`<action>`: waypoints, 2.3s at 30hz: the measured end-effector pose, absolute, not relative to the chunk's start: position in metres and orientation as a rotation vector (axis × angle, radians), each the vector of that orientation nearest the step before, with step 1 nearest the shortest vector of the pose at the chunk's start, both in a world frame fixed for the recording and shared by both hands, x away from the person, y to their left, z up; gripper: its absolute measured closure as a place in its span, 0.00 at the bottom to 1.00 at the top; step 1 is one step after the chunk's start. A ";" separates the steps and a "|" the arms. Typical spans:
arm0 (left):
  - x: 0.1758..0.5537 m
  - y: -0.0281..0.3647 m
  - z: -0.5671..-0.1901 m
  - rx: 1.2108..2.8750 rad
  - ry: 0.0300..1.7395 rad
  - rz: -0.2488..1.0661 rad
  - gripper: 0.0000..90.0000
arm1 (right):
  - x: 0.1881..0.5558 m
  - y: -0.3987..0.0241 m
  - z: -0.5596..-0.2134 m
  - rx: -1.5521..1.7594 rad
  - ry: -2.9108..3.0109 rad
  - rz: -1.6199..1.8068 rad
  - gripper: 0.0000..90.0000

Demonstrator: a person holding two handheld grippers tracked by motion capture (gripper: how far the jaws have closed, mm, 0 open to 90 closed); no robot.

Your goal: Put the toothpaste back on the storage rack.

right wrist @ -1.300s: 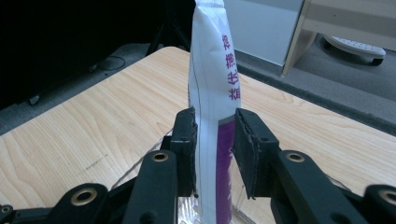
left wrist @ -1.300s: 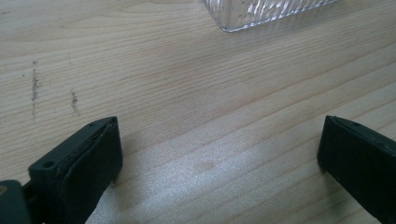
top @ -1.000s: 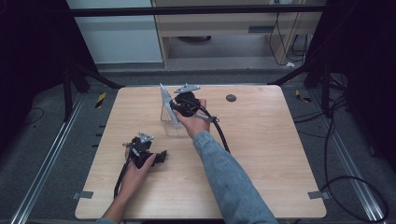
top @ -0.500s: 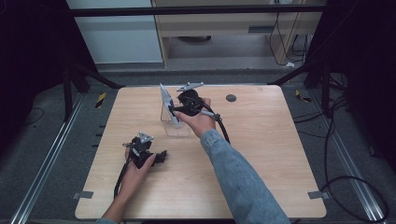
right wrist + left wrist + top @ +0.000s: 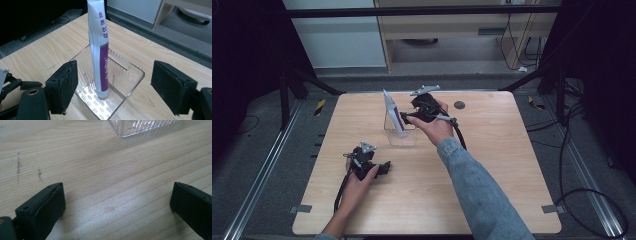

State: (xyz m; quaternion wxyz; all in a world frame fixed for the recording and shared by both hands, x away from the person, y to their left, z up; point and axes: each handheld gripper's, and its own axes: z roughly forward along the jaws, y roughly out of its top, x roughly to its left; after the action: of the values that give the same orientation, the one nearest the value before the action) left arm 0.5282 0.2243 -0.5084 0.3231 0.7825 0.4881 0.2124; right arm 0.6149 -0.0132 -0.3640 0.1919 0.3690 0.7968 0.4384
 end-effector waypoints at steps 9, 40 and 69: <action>0.528 0.224 -0.509 2.051 1.283 0.556 0.00 | 0.611 -0.021 -0.365 1.016 2.274 1.190 0.18; 0.528 0.225 -0.508 2.058 1.280 0.557 0.00 | 0.599 -0.097 -0.387 1.109 2.238 1.075 0.17; 0.528 0.224 -0.508 2.056 1.280 0.557 0.00 | 0.585 -0.156 -0.404 1.148 2.194 0.998 0.17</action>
State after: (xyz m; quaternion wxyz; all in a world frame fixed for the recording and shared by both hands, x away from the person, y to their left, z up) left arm 0.5280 0.2245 -0.5083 0.3225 0.7832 0.4874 0.2120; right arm 0.5853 -0.1557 -0.4035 0.2337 0.4180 0.7991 0.3634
